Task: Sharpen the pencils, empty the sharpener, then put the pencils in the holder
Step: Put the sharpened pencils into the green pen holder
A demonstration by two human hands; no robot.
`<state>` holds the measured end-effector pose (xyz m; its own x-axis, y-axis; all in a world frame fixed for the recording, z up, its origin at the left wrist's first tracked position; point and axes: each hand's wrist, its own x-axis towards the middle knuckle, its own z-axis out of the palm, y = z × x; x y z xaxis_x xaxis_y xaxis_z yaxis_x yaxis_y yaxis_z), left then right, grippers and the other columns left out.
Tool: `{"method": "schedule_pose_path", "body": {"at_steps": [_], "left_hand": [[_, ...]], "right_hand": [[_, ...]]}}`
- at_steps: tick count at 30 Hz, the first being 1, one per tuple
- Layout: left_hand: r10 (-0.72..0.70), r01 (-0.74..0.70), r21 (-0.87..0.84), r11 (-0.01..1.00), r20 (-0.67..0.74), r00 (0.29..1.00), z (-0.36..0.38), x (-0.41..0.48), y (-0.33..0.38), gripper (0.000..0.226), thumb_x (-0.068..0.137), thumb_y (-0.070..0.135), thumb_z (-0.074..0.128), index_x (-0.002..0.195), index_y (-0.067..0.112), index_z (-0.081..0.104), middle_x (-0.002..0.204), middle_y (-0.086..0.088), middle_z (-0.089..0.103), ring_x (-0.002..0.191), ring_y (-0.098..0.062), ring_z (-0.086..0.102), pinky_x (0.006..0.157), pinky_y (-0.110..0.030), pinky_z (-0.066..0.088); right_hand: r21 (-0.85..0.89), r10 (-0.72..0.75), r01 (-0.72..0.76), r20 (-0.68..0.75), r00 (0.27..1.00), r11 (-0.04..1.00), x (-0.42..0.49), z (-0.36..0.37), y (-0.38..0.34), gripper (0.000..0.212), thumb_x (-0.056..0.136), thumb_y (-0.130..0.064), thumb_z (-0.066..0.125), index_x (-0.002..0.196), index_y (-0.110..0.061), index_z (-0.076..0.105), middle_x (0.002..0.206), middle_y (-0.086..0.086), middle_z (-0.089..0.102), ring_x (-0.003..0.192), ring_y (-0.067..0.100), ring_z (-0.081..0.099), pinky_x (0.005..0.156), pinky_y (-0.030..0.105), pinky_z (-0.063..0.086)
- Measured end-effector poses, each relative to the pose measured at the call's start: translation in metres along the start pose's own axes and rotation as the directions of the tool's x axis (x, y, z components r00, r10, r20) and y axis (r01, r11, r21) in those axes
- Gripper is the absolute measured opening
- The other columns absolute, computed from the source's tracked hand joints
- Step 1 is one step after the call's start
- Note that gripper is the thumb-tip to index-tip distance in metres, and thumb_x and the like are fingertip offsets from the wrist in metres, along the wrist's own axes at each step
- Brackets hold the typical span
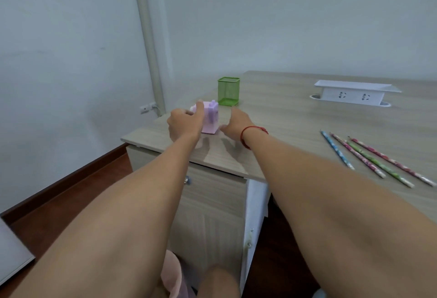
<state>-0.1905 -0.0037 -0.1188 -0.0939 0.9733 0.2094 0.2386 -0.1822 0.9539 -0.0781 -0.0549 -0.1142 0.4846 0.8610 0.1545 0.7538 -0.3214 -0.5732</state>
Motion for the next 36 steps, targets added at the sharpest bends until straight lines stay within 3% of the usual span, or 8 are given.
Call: {"method": "schedule_pose_path", "body": {"at_steps": [4,9,14,18,21,24,34,36], "left_hand": [[0.101,-0.103,0.022,0.994,0.070,0.992,0.016,-0.038,0.021,0.046,0.082,0.046,0.056,0.048,0.014,0.050,0.066,-0.003,0.058,0.074,-0.026,0.059,0.066,-0.025,0.043],[0.167,-0.202,0.101,0.974,0.280,0.945,0.060,-0.092,0.056,0.035,0.083,0.043,0.057,0.072,0.011,0.068,0.080,-0.008,0.068,0.088,-0.030,0.066,0.074,-0.030,0.048],[0.188,-0.335,0.206,0.919,0.518,0.834,0.115,-0.141,0.079,0.046,0.077,0.042,0.061,0.102,0.005,0.066,0.110,-0.015,0.067,0.099,-0.032,0.064,0.083,-0.037,0.051],[0.171,-0.487,0.289,0.824,0.693,0.700,0.150,-0.172,0.088,0.050,0.078,0.039,0.065,0.114,0.005,0.057,0.119,-0.011,0.061,0.108,-0.030,0.060,0.077,-0.031,0.046],[0.156,-0.515,0.329,0.791,0.706,0.691,0.167,-0.184,0.087,0.055,0.081,0.037,0.067,0.123,0.006,0.050,0.127,-0.012,0.055,0.117,-0.030,0.056,0.087,-0.033,0.047],[0.146,-0.518,0.369,0.772,0.690,0.709,0.175,-0.188,0.080,0.052,0.079,0.031,0.070,0.122,0.007,0.050,0.129,-0.013,0.054,0.118,-0.031,0.055,0.091,-0.035,0.048],[0.107,-0.478,0.377,0.793,0.686,0.720,0.179,-0.179,0.076,0.040,0.078,0.013,0.067,0.114,0.004,0.052,0.125,-0.015,0.054,0.112,-0.033,0.059,0.086,-0.035,0.052],[0.112,-0.465,0.362,0.808,0.681,0.724,0.178,-0.179,0.075,0.035,0.081,0.011,0.064,0.113,0.004,0.052,0.125,-0.016,0.052,0.110,-0.034,0.061,0.085,-0.036,0.054]], "right_hand": [[-0.068,0.042,-0.047,-0.072,0.997,0.997,-0.024,-0.050,0.028,0.059,0.092,-0.025,0.061,0.141,-0.003,0.037,0.143,0.017,0.046,0.132,0.033,0.045,0.108,0.036,0.039],[-0.107,0.152,-0.170,-0.155,0.976,0.980,-0.061,-0.119,0.089,0.056,0.093,-0.027,0.060,0.139,-0.002,0.040,0.143,0.018,0.048,0.132,0.033,0.046,0.109,0.037,0.040],[-0.116,0.288,-0.325,-0.255,0.923,0.938,-0.102,-0.171,0.155,0.041,0.094,-0.021,0.057,0.129,0.000,0.054,0.134,0.019,0.056,0.124,0.033,0.053,0.102,0.034,0.043],[-0.123,0.356,-0.383,-0.195,0.914,0.916,-0.124,-0.188,0.189,0.038,0.090,-0.027,0.063,0.118,-0.001,0.066,0.122,0.017,0.066,0.115,0.030,0.060,0.096,0.032,0.047],[-0.087,0.352,-0.365,-0.136,0.926,0.927,-0.130,-0.188,0.201,0.034,0.086,-0.030,0.069,0.108,-0.005,0.073,0.099,0.012,0.071,0.092,0.023,0.064,0.082,0.027,0.050],[-0.064,0.331,-0.338,-0.095,0.939,0.939,-0.130,-0.181,0.202,0.033,0.078,-0.030,0.077,0.100,-0.006,0.073,0.086,0.007,0.066,0.079,0.021,0.062,0.085,0.035,0.057],[-0.338,0.339,-0.350,-0.093,0.936,0.873,-0.115,-0.166,0.188,0.026,0.079,-0.028,0.071,0.088,-0.007,0.059,0.107,0.012,0.066,0.089,0.028,0.058,0.075,0.030,0.048],[-0.355,0.346,-0.357,-0.097,0.933,0.864,-0.114,-0.164,0.184,0.025,0.085,-0.025,0.065,0.098,-0.006,0.058,0.109,0.013,0.061,0.091,0.029,0.055,0.074,0.029,0.044]]}}
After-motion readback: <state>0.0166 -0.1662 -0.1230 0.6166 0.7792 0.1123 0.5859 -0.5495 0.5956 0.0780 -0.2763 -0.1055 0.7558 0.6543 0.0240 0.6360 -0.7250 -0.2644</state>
